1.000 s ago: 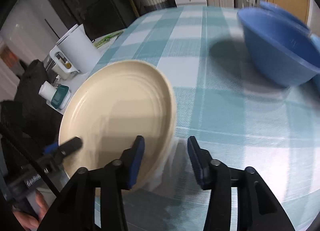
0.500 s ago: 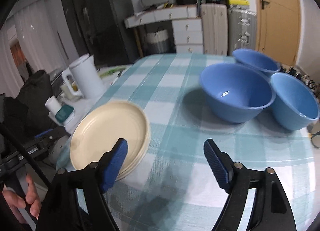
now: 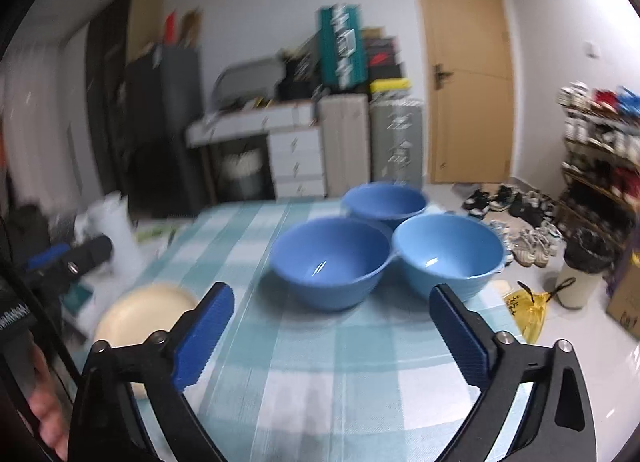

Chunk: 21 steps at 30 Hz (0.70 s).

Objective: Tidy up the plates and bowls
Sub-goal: 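Move both tools toward the blue bowls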

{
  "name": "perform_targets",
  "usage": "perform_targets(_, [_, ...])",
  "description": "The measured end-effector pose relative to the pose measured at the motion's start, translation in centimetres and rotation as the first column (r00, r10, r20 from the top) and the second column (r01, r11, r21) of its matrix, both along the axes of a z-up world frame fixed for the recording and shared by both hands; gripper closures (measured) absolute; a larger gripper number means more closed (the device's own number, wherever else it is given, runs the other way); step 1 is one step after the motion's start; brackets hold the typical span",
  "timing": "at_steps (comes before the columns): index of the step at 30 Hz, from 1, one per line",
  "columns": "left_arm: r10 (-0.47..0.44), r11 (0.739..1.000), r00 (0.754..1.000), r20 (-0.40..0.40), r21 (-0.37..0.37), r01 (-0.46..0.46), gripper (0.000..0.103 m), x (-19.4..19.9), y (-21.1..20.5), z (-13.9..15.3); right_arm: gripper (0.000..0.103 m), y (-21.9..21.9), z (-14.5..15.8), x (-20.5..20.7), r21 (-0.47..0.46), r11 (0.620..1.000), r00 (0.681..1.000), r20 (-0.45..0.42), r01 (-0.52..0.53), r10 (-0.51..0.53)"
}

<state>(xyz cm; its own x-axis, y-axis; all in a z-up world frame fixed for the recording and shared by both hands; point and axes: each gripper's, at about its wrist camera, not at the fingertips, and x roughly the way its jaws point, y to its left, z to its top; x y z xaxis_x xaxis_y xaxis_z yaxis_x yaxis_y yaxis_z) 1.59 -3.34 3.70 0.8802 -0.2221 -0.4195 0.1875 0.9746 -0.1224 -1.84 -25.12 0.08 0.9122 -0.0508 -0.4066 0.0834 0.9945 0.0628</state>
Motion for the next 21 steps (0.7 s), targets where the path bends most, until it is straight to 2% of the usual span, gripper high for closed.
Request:
perform_targets(3, [-0.043,0.999,0.999,0.024,0.03,0.043,0.001,1.2,-3.0,0.4,0.001,-1.7,0.0,-1.0,0.008,0.998,0.996,0.06,0.061,-0.062])
perform_targets(6, [-0.058,0.997,0.998,0.036,0.061,0.056,0.0,2.5,-5.3,0.5,0.001,-2.9,0.2,-0.6,0.001,0.997,0.994,0.064,0.083,-0.083])
perform_targets(9, [-0.076,0.997,0.997,0.018,0.025,0.076,0.0,4.5,-6.5,-0.1,0.001,-3.8,-0.2,-0.7,-0.029,0.995,0.991,0.095,0.097,-0.094])
perform_targets(11, [-0.076,0.997,0.997,-0.02,-0.01,0.076,0.0,6.0,-6.9,-0.9,0.001,-4.4,-0.6,-0.2,-0.041,0.994,0.992,0.082,0.103,-0.099])
perform_targets(13, [-0.079,0.996,0.992,-0.094,-0.035,0.076,0.0,8.1,-7.3,-1.9,0.001,-4.9,-1.1,0.7,-0.032,0.994,0.994,0.058,0.1,-0.098])
perform_targets(18, [-0.062,0.997,0.975,-0.212,-0.055,0.052,0.0,12.4,-8.3,-4.4,0.001,-5.2,-1.9,2.6,0.02,0.997,0.997,0.009,0.074,-0.074])
perform_targets(21, [-0.064,0.997,0.966,-0.25,-0.05,0.053,0.0,14.2,-9.0,-5.1,0.001,-4.8,-2.2,3.1,0.02,0.998,0.998,0.0,0.057,-0.057])
